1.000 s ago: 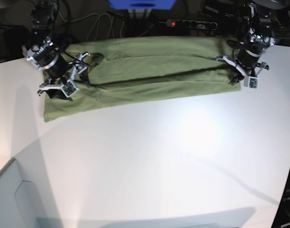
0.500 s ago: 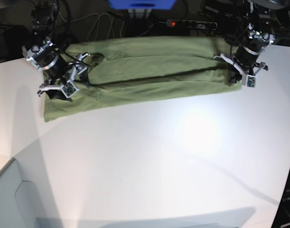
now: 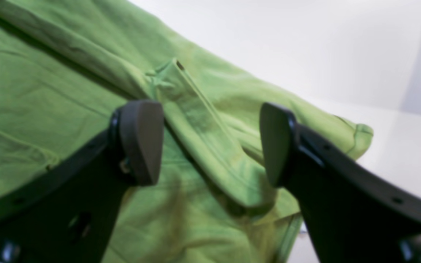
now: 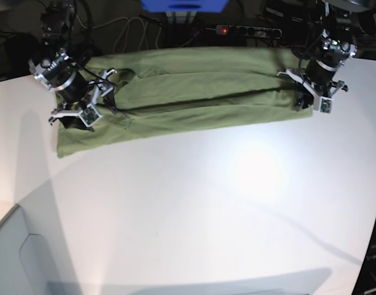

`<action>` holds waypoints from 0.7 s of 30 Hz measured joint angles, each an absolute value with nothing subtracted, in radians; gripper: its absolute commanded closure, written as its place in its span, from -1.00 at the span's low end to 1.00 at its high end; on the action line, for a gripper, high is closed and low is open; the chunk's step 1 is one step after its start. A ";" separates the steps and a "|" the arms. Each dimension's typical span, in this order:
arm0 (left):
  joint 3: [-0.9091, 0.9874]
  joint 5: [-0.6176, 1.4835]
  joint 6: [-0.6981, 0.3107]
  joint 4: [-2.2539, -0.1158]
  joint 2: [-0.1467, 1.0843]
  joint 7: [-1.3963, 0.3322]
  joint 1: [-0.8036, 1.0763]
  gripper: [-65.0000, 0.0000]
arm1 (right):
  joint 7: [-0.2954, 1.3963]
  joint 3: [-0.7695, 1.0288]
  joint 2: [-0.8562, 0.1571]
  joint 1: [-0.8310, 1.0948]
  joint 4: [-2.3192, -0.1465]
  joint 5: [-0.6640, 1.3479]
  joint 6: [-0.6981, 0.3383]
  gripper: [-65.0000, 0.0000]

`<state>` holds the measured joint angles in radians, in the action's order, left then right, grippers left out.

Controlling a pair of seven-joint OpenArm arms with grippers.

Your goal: Fold the T-shirt properly

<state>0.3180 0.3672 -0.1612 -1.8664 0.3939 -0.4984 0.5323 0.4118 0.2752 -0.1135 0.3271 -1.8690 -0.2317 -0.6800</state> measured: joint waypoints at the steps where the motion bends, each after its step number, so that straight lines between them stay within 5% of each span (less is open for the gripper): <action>1: 0.318 0.368 -0.161 -1.866 0.394 -0.498 0.540 0.37 | 0.412 0.275 -0.113 0.327 -1.869 -0.232 -0.680 -0.22; 5: 0.305 0.366 -0.160 -1.866 0.395 -0.502 0.566 0.18 | 0.412 0.275 -0.113 0.327 -1.869 -0.232 -0.680 -0.22; 11: 0.233 0.367 -0.161 -1.867 0.432 -0.496 0.582 0.42 | 0.412 0.273 -0.113 0.327 -1.870 -0.232 -0.680 -0.22; 17: 0.347 0.379 -0.162 -1.872 0.417 -0.495 0.583 0.42 | 0.426 0.239 -0.117 0.325 -1.872 -0.234 -0.680 -0.22; 21: 0.439 0.379 -0.158 -1.870 0.393 -0.499 0.591 0.20 | 0.527 0.199 -0.115 0.294 -1.872 -0.234 -0.680 -0.22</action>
<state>0.4385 0.3794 -0.1577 -1.8698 0.3935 -0.4988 0.5907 0.5274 0.1993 -0.1154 0.2939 -1.8725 -0.2340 -0.6800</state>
